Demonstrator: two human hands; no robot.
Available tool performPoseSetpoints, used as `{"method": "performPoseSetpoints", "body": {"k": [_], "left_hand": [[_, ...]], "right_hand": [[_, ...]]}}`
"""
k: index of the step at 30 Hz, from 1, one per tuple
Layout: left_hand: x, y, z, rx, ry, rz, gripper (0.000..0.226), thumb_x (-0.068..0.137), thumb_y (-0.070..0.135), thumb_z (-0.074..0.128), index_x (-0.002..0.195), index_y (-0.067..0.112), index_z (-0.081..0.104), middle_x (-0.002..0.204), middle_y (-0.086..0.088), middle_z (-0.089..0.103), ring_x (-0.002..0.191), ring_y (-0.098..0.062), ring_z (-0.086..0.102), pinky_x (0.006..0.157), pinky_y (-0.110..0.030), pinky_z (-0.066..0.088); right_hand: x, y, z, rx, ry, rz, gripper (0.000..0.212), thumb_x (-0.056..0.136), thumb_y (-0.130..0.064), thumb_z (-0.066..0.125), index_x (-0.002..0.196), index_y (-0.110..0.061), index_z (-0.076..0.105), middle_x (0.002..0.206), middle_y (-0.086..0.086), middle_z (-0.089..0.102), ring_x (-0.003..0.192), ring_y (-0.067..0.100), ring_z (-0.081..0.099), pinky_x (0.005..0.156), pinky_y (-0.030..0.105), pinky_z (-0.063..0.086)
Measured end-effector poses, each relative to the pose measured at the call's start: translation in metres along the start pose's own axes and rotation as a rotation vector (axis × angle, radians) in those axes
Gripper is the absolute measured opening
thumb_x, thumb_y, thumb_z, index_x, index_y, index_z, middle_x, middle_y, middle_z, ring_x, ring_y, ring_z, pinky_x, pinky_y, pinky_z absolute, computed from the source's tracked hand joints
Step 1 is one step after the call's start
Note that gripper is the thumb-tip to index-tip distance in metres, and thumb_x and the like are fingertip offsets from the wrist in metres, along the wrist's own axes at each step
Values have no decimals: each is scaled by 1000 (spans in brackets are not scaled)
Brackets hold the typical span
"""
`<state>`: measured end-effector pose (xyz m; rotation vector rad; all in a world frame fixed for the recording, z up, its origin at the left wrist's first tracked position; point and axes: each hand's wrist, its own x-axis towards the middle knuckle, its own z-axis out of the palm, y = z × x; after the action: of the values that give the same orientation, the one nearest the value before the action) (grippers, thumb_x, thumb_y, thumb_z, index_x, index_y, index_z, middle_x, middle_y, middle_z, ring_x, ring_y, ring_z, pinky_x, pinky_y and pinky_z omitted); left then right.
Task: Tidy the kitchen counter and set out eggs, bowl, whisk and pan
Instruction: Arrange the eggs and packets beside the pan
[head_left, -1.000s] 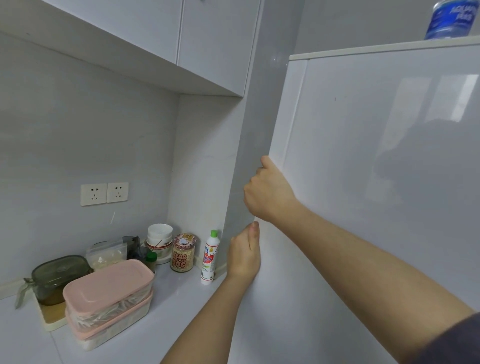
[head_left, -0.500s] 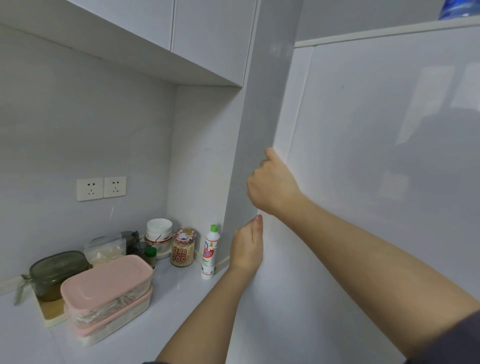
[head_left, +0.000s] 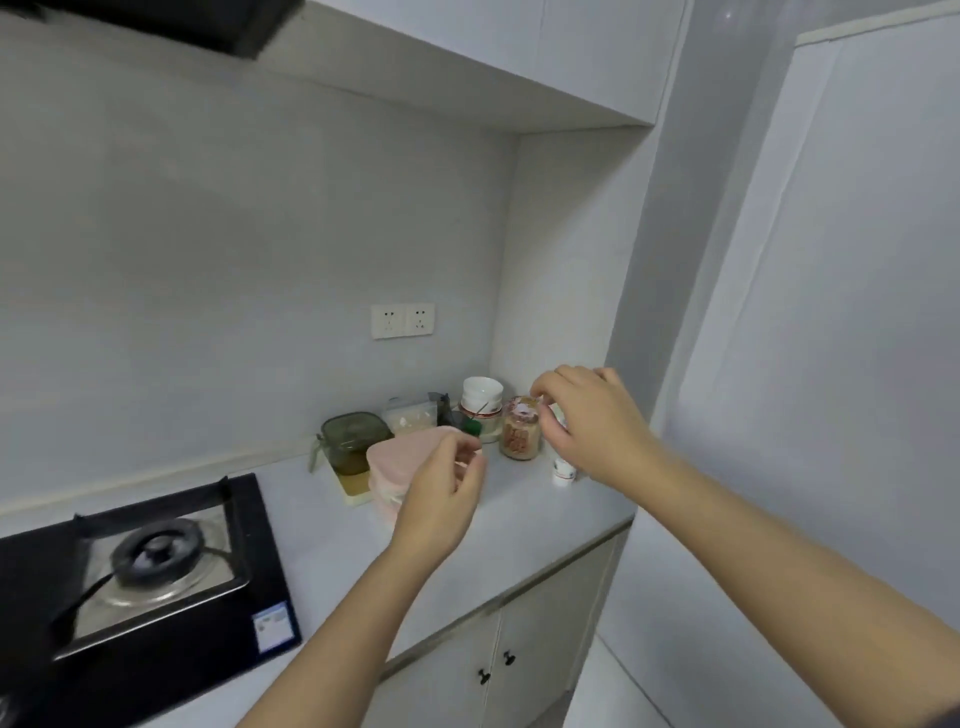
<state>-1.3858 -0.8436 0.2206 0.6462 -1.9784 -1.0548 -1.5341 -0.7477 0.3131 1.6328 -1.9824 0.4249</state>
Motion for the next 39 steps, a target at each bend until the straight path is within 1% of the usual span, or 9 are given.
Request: {"method": "performPoseSetpoints", "body": {"k": [8,12,16,20,25,27,30,35,39], "left_hand": [[-176,-33,-221,134,269,-152,13,95,24,53,92,37,56,91,15,65,87,-4,62,78,-32,54],[-279,-52,-317,128,444,-301,19,93,17,56,87,34,60,85,7,67,82,-11,64,76,-42,55],[-377,-69,-418,222,595,-402,18,91,14,57,86,32,61,86,14,66,85,-8,62,76,-41,55],[-450,-80,-499,291,747,-490,19,91,16,58,84,34,59,86,18,64,85,-7,61,72,-33,53],[-502,-98,-568,333,885,-572,18,91,14,59,85,31,59,87,13,64,81,-3,57,64,-12,43],[-511,-110,-590,329,931,-602,17,91,14,59,84,30,59,84,12,64,79,-2,57,62,-9,42],[-518,-135,-623,330,954,-643,18,90,14,60,83,30,60,79,12,63,75,-1,56,60,-8,42],[-521,-201,-692,424,915,-714,18,91,14,58,84,31,60,85,20,63,84,3,56,63,-11,43],[-519,-265,-750,519,856,-818,17,90,11,58,88,27,62,90,16,64,88,-1,59,75,-28,53]], "right_hand": [[-40,-262,44,721,-47,-67,16,89,-15,54,102,-19,63,92,-14,58,85,8,56,78,26,45],[-75,-404,48,935,-130,-106,15,92,-19,52,103,-23,62,95,-16,61,87,6,57,76,24,50],[-105,-559,43,1159,-280,-153,15,91,-13,53,97,-23,63,89,-16,61,85,7,58,73,23,49],[-118,-673,38,1239,-401,-234,16,91,-13,54,98,-23,64,91,-15,62,87,4,58,75,19,49],[-113,-758,45,1264,-496,-301,16,91,-13,54,96,-25,64,89,-16,62,86,2,57,73,18,48],[-108,-787,55,1262,-536,-329,15,91,-13,53,95,-24,64,89,-17,62,87,1,57,74,18,48],[-95,-830,77,1243,-594,-358,15,92,-16,53,96,-26,63,90,-19,61,87,1,58,77,20,50],[-60,-908,136,1251,-712,-376,16,93,-15,50,96,-26,61,93,-18,61,90,2,59,78,19,51],[-26,-979,192,1193,-864,-306,17,90,-13,50,97,-21,63,94,-9,62,85,7,58,72,17,48]]}}
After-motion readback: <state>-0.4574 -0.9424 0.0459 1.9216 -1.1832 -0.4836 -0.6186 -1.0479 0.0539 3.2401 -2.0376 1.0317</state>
